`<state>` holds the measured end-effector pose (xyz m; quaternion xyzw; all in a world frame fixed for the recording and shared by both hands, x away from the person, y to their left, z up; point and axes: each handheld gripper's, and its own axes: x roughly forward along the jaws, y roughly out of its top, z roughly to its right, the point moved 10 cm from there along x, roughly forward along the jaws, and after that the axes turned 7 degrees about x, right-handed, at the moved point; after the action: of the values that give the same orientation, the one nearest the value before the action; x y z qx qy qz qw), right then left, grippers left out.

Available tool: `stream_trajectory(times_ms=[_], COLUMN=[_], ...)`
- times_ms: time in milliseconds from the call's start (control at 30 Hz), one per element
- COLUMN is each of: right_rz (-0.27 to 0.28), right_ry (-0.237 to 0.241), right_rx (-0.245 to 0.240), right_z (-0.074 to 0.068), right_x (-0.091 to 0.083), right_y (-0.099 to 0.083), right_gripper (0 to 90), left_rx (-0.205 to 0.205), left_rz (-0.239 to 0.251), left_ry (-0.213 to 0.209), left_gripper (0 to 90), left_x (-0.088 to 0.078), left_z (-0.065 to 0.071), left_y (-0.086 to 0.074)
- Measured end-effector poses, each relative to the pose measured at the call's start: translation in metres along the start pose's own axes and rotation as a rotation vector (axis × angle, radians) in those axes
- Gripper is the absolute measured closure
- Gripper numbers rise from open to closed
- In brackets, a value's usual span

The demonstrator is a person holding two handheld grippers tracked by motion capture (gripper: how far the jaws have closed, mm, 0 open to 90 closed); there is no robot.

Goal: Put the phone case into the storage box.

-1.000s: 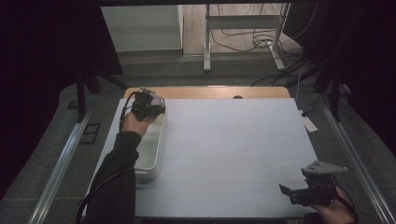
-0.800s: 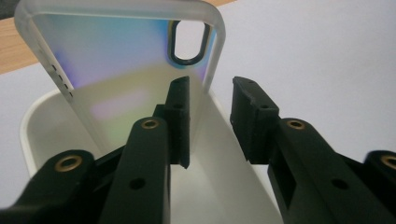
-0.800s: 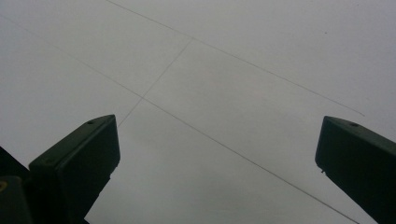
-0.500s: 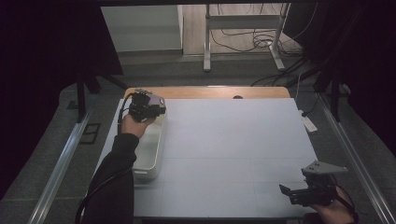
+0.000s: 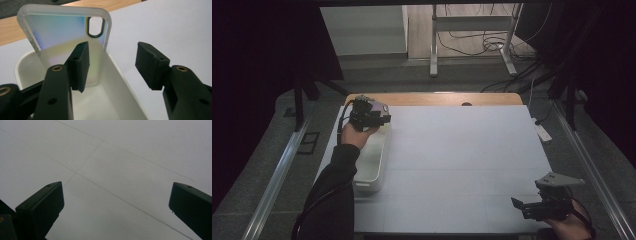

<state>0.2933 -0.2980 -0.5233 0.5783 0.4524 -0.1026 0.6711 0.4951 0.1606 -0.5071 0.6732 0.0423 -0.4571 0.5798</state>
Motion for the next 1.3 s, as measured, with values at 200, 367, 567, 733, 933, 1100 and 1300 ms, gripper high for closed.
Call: stream_trajectory(times_ms=[200,367,567,733,933,1100,1300], right_rz=[0.0,0.0,0.0,0.0,0.0,0.0,0.0], right_ry=[-0.001,0.0,0.0,0.001,0.001,0.002,0.002], right_rx=[-0.001,-0.001,-0.001,-0.002,-0.002,-0.003,-0.003], right_z=[0.0,0.0,0.0,0.0,-0.001,-0.001,-0.001], right_x=[0.0,0.0,0.0,0.0,0.0,0.0,0.0], right_y=[0.0,0.0,0.0,0.0,0.0,0.0,0.0], right_gripper=[0.0,0.0,0.0,0.0,0.0,0.0,0.0], left_rx=[0.003,0.01,0.02,0.021,0.034,0.05,0.058], left_rz=[0.01,0.017,0.025,0.035,0.039,0.045,0.052], left_ry=[0.004,0.002,-0.002,-0.012,-0.022,-0.027,-0.034], left_gripper=[38.7,34.5,28.7,25.7,20.4,17.5,15.1], left_x=[-0.002,-0.004,-0.006,-0.008,-0.012,-0.017,-0.021], left_z=[0.001,0.003,0.006,0.01,0.014,0.018,0.022], left_y=[0.0,0.0,0.001,0.002,0.003,0.004,0.005])
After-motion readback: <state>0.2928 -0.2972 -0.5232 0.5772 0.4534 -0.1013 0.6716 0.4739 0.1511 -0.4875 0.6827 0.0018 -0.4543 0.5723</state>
